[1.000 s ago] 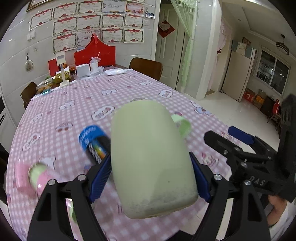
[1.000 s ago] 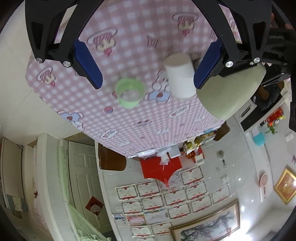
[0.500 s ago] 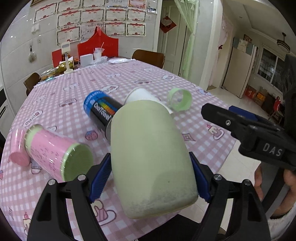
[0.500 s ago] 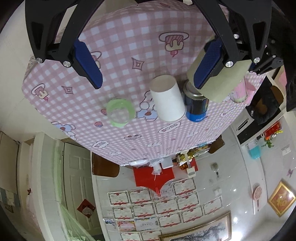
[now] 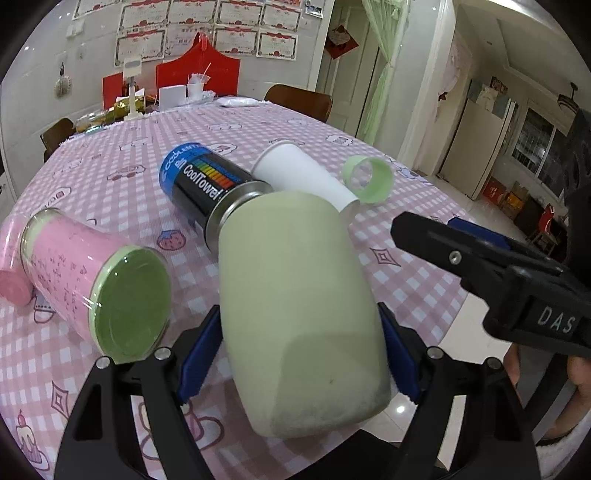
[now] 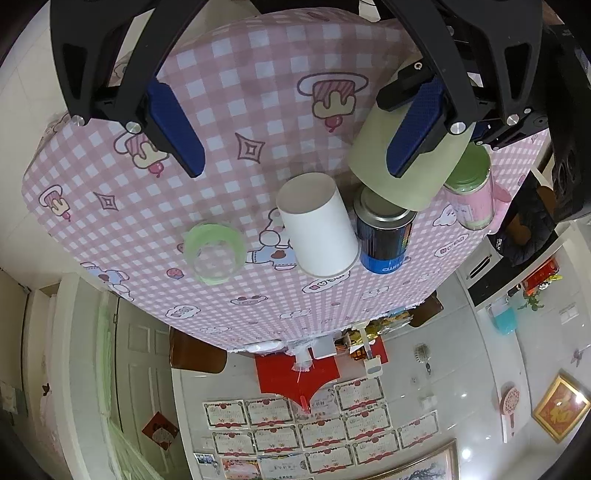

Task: Flip cup upside down
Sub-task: 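Carry the green cup with the left tool toward the right tool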

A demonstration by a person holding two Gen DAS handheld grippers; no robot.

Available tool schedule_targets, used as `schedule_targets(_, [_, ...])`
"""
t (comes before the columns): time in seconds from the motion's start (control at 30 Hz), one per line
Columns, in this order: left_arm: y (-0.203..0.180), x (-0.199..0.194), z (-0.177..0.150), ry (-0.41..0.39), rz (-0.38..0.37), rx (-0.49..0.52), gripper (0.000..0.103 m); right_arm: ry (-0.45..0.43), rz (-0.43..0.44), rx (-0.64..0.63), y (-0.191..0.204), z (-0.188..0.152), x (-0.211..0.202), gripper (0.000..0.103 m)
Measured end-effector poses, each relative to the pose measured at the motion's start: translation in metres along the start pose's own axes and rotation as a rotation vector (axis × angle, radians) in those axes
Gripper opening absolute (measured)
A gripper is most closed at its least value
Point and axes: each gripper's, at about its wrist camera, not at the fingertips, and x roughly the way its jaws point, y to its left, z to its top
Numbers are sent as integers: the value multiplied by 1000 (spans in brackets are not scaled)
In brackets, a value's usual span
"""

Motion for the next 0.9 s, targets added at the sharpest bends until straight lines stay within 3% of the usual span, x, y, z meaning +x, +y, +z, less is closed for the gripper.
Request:
schedule_targets(0.2, [2, -17, 1, -46, -20, -10, 79, 4, 36, 18, 5, 4, -6, 95])
schedule_targets(0.4, [19, -45, -1, -112, 14, -42, 79, 34, 88, 58, 10, 8, -5, 95])
schedule_targets(0.57, [38, -65, 0, -163, 94, -69, 80, 61, 132, 90, 21, 9, -1, 95])
schedule_targets(0.9, [55, -88, 2, -222, 97, -56, 80, 132, 211, 142, 47, 8, 17, 95])
